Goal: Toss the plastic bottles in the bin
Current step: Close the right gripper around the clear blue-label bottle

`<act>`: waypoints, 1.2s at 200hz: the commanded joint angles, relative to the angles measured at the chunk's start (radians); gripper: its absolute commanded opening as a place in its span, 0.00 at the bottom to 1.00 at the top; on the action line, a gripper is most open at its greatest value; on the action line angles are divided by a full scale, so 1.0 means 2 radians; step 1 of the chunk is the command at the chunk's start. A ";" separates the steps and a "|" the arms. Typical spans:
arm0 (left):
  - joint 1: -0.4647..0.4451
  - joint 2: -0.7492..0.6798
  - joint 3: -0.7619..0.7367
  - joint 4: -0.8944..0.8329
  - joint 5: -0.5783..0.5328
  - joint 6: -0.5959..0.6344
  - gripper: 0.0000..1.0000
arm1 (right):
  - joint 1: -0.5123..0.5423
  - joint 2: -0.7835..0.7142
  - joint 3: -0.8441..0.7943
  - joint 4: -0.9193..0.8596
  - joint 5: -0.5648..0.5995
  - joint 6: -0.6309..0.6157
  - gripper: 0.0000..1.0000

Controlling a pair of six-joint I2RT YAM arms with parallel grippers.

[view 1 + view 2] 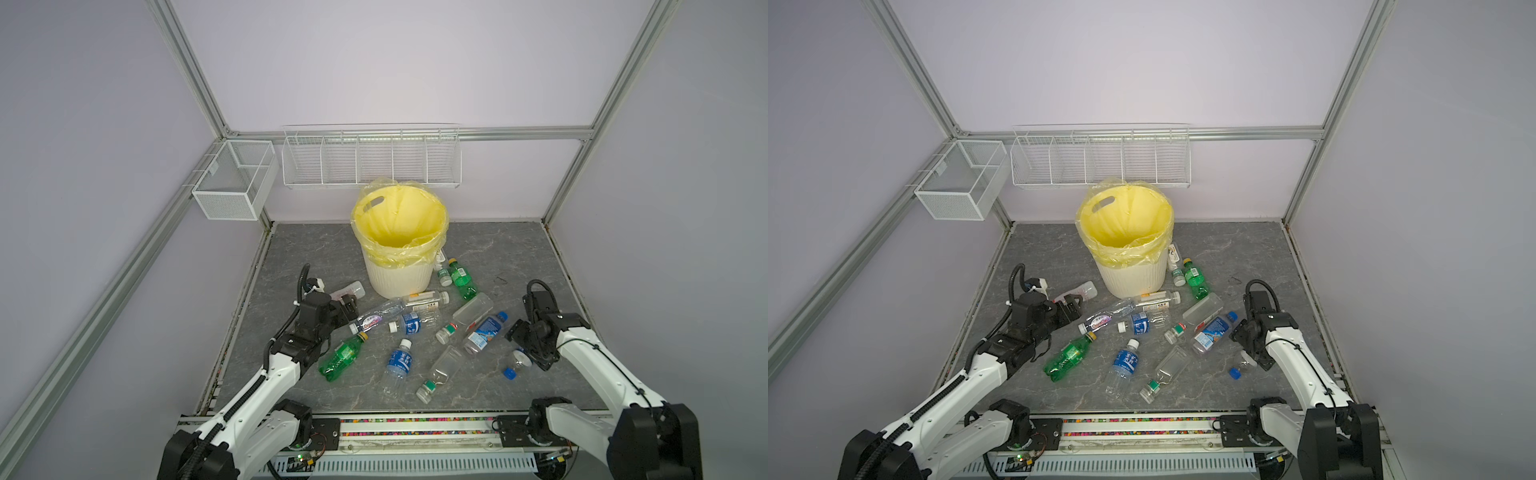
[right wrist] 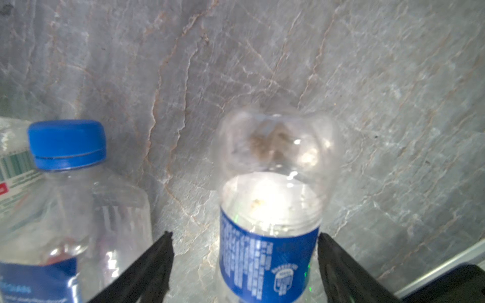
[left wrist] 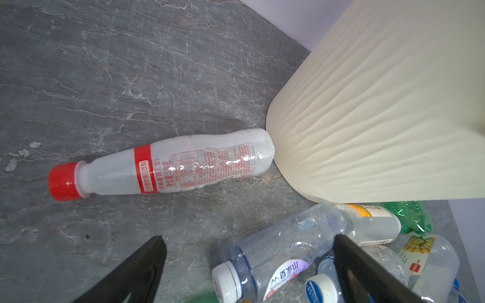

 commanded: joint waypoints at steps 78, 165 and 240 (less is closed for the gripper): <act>-0.002 0.026 0.028 0.000 -0.011 0.005 0.99 | -0.010 0.001 -0.024 0.020 -0.001 -0.023 0.48; -0.002 0.011 0.048 -0.060 -0.048 0.015 1.00 | -0.010 -0.124 0.052 -0.032 -0.010 -0.101 0.47; 0.007 0.023 0.060 -0.078 -0.050 0.013 0.99 | -0.007 -0.174 0.117 -0.021 -0.075 -0.161 0.45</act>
